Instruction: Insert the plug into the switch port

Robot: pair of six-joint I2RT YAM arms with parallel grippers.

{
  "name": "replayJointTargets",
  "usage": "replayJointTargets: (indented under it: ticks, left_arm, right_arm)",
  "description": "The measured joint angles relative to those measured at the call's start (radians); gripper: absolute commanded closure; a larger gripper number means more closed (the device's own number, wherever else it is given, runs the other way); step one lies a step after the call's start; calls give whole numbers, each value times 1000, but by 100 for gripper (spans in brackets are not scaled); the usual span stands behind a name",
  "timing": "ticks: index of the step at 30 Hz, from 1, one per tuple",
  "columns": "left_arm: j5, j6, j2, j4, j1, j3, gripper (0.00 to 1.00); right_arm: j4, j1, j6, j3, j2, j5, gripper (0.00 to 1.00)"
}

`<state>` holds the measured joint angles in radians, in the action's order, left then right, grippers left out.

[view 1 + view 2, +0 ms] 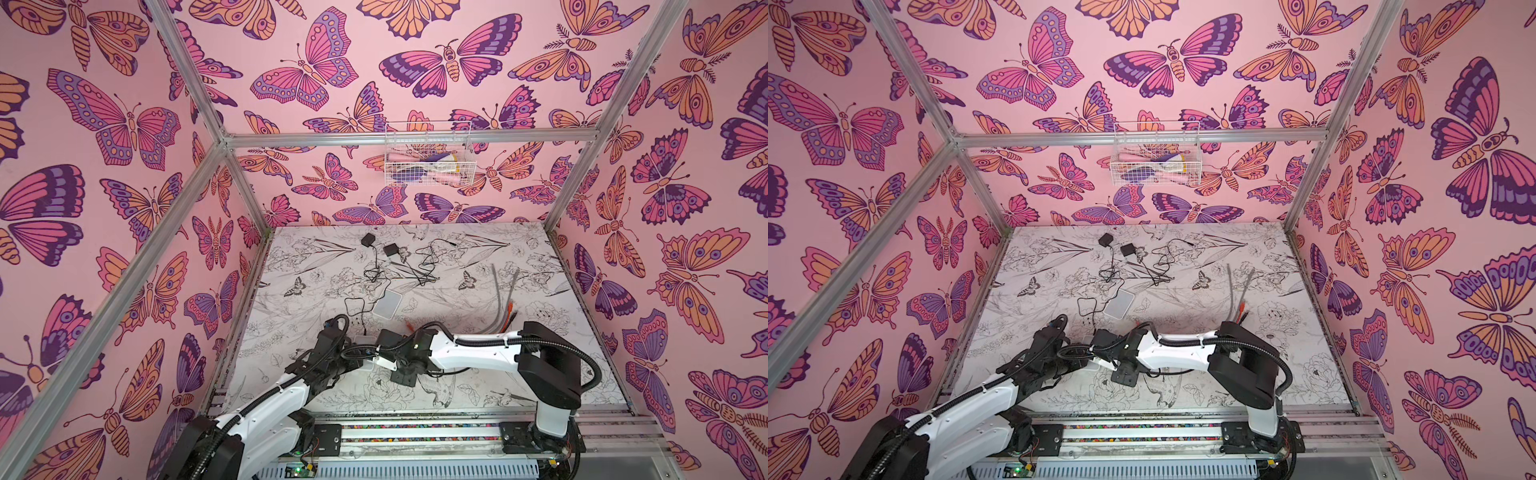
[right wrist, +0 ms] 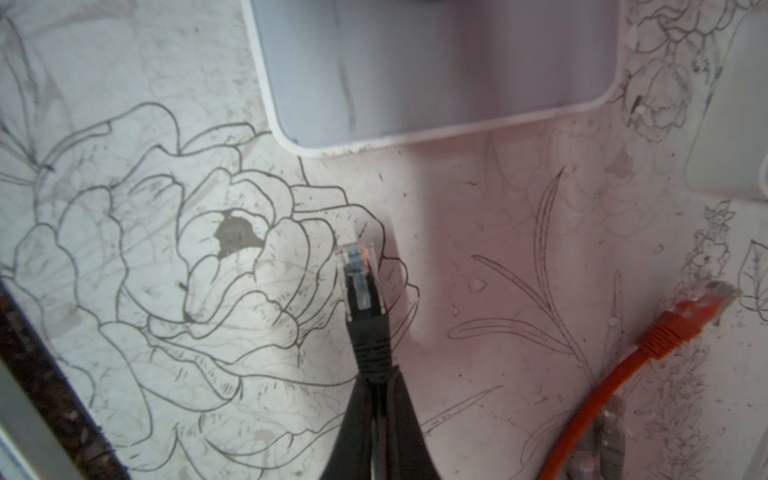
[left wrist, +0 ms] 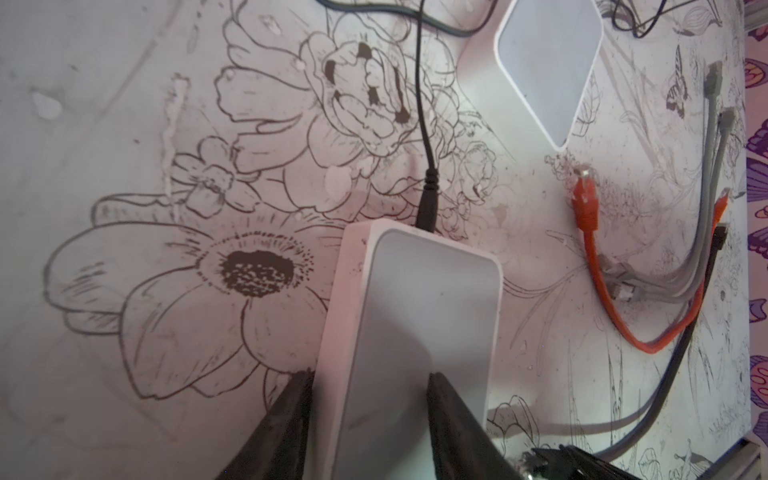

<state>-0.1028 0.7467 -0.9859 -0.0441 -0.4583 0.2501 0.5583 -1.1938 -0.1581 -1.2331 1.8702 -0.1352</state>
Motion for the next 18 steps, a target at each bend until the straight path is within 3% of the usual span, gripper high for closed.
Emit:
replayJointTargets:
  ticks: [18]
  left_arm:
    - [-36,29,132,6,0,-76,56]
  right_arm:
    - [-56,-1,-7,-16,60,26,100]
